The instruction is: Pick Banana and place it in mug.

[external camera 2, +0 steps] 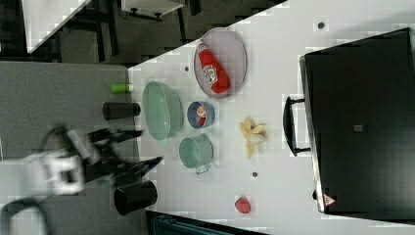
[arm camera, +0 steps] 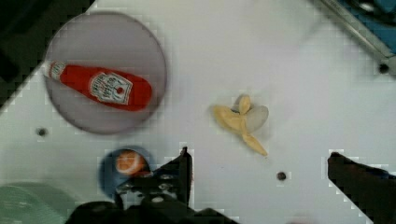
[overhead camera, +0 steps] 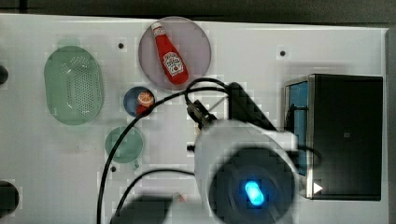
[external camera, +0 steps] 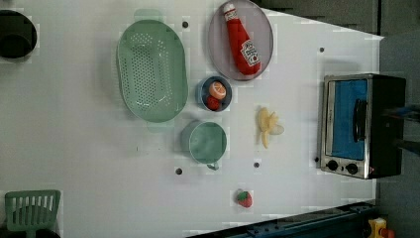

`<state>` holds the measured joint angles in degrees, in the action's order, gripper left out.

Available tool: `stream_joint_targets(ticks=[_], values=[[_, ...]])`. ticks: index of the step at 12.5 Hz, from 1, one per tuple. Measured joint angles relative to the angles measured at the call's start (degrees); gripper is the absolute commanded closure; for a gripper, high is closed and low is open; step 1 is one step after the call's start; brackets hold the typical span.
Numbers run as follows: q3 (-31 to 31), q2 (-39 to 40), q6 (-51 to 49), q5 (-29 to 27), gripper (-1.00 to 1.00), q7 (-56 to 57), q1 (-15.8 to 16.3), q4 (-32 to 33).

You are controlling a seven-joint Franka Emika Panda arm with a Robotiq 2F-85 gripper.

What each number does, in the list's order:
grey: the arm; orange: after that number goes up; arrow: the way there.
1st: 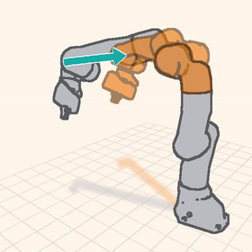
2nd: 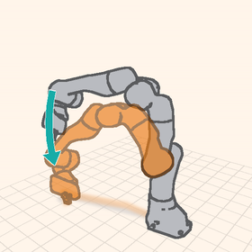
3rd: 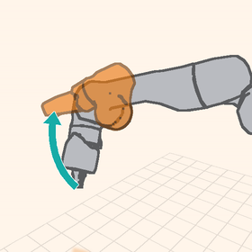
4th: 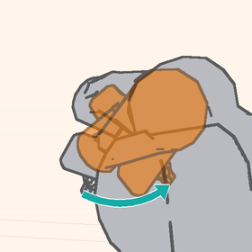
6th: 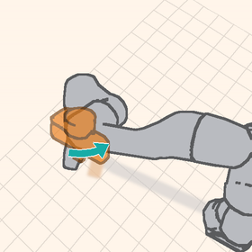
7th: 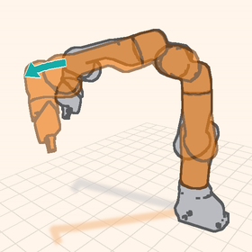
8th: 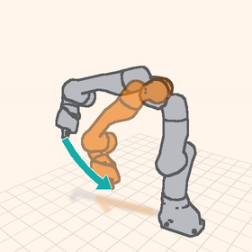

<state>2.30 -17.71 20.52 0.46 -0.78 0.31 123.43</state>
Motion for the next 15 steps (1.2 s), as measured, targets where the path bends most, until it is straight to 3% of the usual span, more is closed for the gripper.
stream_joint_targets(ticks=[6,11,15], values=[[0.3,18.1,19.4,1.3,-1.00,23.2,-0.7,15.8],[1.3,29.4,28.3,0.7,-1.00,37.5,-0.3,15.0],[2.8,34.2,37.7,1.5,-1.00,40.1,-0.8,14.4]])
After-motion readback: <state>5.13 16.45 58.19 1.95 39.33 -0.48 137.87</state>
